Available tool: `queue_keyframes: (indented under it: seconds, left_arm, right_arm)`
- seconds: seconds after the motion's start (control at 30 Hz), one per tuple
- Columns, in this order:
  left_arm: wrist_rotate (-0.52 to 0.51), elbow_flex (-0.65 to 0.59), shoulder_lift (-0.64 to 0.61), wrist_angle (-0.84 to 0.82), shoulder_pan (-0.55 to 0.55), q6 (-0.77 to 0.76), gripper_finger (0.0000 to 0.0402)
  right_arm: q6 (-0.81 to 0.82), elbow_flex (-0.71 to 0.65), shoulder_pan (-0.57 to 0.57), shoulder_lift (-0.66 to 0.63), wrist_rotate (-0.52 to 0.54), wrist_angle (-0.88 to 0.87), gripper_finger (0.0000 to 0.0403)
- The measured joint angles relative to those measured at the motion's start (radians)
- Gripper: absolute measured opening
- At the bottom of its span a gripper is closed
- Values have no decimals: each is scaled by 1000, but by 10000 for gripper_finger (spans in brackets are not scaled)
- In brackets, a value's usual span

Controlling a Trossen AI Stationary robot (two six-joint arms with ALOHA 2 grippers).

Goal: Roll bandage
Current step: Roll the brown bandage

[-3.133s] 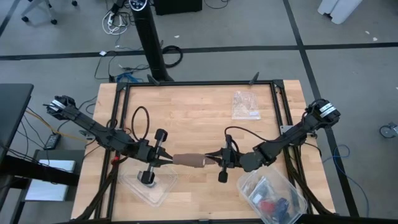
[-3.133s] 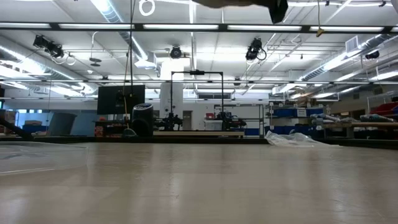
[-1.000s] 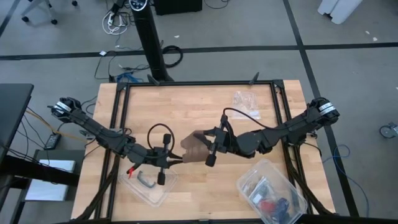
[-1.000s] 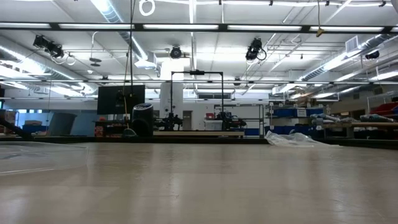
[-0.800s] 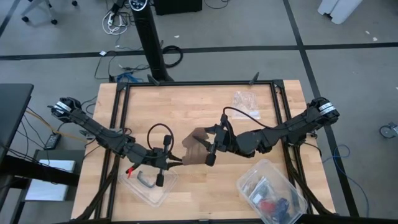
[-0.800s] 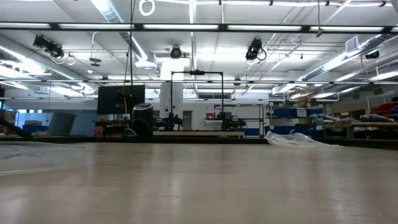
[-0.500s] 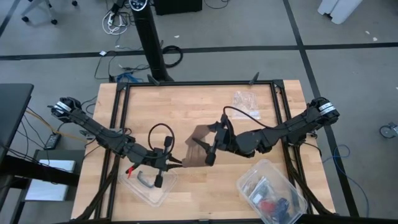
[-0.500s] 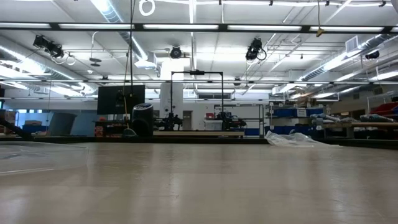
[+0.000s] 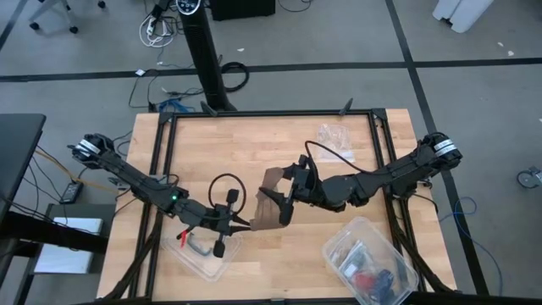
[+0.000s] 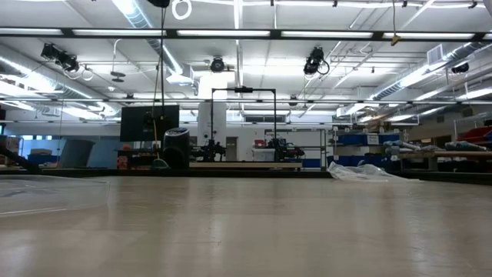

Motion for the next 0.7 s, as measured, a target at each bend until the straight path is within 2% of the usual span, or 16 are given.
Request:
queue_keyframes:
  seconds: [0.27, 0.37, 0.5, 0.7]
  left_arm:
    - [34, 0, 7, 23, 0, -16, 1]
    - [44, -1, 7, 9, 0, -20, 1]
    - [58, -1, 8, 0, 0, -24, 1]
    - [62, -1, 8, -4, -1, -37, 1]
  right_arm:
    - [83, 0, -85, 0, -30, -144, 259]
    - [151, 0, -115, 0, -113, -174, 257]
    - [164, 0, -128, 0, -250, -113, 255]
    - [173, 0, -122, -31, -324, -120, 258]
